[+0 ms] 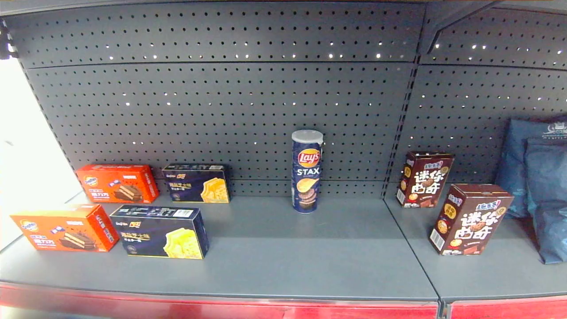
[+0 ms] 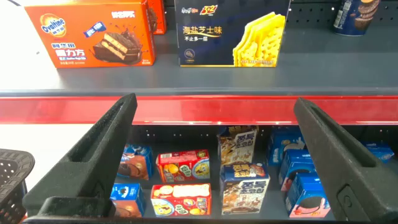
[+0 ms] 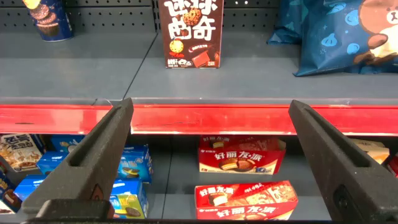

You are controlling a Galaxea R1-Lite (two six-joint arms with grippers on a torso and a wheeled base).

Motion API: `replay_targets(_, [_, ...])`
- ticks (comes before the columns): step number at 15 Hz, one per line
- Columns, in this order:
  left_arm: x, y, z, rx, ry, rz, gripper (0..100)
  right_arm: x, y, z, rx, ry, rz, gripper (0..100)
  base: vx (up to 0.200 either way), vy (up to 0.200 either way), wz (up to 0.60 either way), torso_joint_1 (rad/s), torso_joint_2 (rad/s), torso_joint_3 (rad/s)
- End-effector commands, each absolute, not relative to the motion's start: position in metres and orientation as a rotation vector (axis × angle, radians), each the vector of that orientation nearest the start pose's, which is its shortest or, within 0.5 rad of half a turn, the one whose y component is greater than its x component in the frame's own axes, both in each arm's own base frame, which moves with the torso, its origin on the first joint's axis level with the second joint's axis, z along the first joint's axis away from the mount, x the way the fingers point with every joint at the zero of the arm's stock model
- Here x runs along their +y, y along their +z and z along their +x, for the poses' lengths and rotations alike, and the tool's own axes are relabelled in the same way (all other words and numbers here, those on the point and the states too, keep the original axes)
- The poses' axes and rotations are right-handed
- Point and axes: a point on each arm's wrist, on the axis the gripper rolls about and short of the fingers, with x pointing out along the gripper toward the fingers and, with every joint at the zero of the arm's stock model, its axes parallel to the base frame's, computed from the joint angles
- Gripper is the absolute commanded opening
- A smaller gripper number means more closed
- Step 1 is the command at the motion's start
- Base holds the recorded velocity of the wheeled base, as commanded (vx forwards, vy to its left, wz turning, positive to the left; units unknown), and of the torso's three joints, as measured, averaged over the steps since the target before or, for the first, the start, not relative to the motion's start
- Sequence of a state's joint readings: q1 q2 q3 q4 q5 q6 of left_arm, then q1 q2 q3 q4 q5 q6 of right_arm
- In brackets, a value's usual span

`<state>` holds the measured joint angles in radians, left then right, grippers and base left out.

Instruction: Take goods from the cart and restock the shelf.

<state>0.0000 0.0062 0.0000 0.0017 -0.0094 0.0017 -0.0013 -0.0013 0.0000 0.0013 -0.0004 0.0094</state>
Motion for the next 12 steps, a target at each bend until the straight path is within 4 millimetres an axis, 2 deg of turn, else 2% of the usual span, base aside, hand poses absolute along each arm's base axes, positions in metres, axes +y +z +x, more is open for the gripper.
replay_targets(1, [-0.0002, 0.0755, -0.0222, 0.009, -0.009, 0.001, 100, 0.0000, 0.0753, -0.0228, 0.002, -0.002, 0.009, 100, 0.000, 0.000, 0.00, 0.000, 0.00, 0.000])
replay_targets(12, [-0.0002, 0.0755, -0.0222, 0.009, -0.009, 0.001, 100, 0.0001, 0.0753, -0.0228, 0.002, 0.000, 0.009, 100, 0.000, 0.000, 0.00, 0.000, 0.00, 0.000])
